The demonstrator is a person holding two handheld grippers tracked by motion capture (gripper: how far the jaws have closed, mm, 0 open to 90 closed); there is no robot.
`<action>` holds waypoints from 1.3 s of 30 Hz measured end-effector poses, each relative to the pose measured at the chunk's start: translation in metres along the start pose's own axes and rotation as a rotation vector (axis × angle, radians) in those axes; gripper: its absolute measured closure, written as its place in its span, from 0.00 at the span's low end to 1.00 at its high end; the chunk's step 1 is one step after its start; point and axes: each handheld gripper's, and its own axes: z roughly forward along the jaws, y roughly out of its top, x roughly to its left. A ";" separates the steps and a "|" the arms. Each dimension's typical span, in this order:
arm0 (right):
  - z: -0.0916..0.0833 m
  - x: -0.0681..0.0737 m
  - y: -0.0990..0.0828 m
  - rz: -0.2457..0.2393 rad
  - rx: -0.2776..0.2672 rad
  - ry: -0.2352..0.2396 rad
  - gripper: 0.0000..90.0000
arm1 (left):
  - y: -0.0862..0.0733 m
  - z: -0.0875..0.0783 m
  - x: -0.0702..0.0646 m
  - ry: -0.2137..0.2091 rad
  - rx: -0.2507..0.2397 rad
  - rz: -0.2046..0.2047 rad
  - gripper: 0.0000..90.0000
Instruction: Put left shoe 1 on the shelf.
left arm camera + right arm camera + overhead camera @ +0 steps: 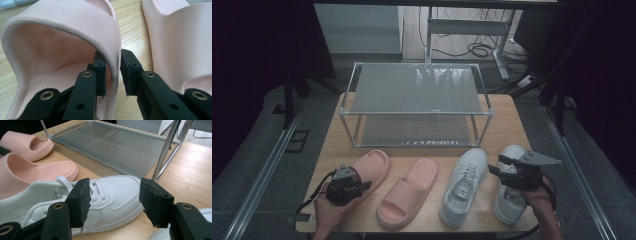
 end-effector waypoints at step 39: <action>0.001 0.000 -0.001 0.001 0.004 -0.002 0.47 | 0.005 0.000 0.001 -0.027 -0.017 -0.002 0.93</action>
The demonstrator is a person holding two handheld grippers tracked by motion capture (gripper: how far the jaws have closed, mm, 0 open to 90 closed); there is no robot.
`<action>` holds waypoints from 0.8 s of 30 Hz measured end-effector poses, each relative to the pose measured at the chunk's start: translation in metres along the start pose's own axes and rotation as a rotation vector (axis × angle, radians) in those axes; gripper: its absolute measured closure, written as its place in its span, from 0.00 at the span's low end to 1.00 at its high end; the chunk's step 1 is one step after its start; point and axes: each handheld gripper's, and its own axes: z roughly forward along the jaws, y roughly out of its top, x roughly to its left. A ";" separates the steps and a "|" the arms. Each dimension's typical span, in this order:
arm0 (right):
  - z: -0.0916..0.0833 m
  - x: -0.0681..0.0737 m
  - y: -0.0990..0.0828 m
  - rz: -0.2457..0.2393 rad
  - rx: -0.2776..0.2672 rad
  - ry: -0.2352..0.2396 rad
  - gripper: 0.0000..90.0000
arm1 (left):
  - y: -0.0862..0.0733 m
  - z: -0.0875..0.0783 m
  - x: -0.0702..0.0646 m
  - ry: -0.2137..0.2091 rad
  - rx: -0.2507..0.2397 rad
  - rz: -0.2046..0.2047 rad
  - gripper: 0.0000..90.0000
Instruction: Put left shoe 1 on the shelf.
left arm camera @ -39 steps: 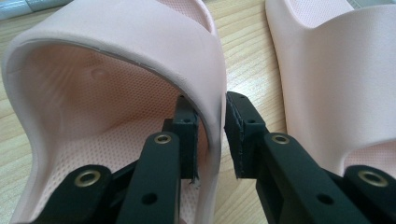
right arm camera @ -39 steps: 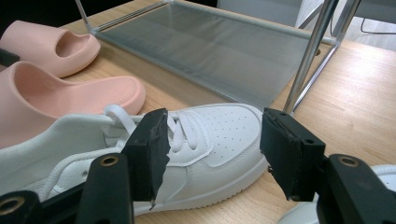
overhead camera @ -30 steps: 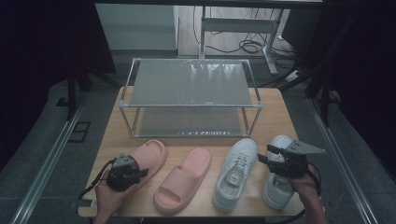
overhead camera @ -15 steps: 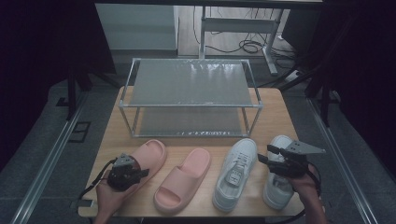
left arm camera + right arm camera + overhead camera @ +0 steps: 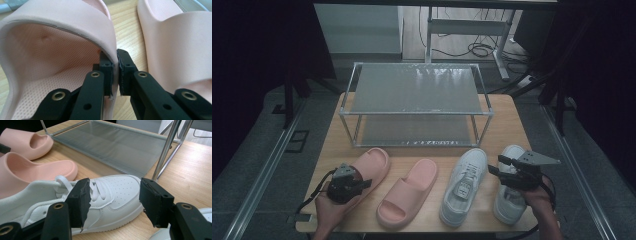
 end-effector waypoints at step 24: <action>-0.001 0.000 0.000 0.004 -0.002 -0.001 0.47 | 0.022 0.005 -0.027 0.055 -0.083 0.089 0.93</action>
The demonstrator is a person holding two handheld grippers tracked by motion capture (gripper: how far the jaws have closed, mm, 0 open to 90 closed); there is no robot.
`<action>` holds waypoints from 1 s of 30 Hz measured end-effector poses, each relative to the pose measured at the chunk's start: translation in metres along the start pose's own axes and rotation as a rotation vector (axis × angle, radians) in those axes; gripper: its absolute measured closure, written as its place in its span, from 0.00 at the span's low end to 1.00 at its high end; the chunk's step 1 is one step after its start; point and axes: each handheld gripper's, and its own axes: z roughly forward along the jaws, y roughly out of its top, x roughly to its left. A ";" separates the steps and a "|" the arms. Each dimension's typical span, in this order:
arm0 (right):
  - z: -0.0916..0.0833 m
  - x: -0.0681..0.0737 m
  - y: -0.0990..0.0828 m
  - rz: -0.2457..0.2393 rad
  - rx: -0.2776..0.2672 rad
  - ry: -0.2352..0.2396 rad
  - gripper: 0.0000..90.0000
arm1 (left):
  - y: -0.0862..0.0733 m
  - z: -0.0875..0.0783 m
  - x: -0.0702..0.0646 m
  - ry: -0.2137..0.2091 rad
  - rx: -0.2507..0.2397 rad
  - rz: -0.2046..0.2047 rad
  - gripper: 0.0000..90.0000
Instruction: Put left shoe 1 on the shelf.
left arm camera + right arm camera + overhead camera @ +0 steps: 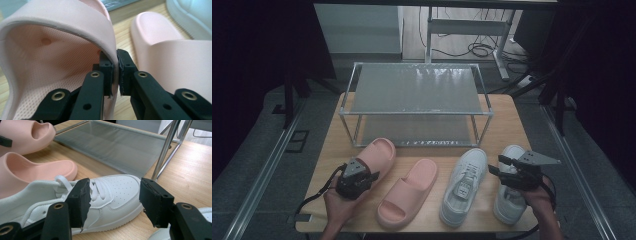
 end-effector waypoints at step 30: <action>0.002 0.000 -0.001 -0.002 0.007 0.001 0.47 | 0.010 0.012 -0.011 0.055 -0.020 0.046 0.93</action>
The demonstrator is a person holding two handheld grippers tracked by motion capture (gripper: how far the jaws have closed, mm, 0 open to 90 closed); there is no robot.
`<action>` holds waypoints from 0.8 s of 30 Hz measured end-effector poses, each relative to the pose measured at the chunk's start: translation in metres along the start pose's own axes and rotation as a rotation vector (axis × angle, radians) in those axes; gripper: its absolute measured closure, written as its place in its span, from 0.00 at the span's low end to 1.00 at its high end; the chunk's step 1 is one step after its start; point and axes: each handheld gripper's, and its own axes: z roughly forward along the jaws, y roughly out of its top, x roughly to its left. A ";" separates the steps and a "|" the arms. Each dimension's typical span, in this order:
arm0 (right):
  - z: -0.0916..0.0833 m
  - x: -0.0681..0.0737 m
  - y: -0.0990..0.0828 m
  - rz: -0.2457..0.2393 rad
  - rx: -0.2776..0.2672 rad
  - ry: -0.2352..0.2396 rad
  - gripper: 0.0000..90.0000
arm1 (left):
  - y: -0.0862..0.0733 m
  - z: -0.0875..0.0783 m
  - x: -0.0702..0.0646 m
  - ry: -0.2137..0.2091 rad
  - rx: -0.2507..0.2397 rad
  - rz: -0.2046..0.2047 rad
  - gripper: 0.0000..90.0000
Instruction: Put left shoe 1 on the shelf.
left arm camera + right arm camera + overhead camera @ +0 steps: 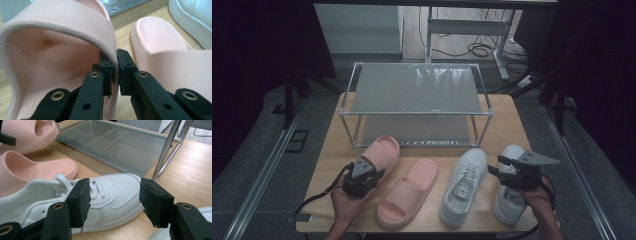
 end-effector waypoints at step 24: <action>-0.002 -0.002 0.000 0.005 -0.003 -0.002 0.47 | 0.051 0.032 -0.012 -0.006 -0.032 0.025 0.92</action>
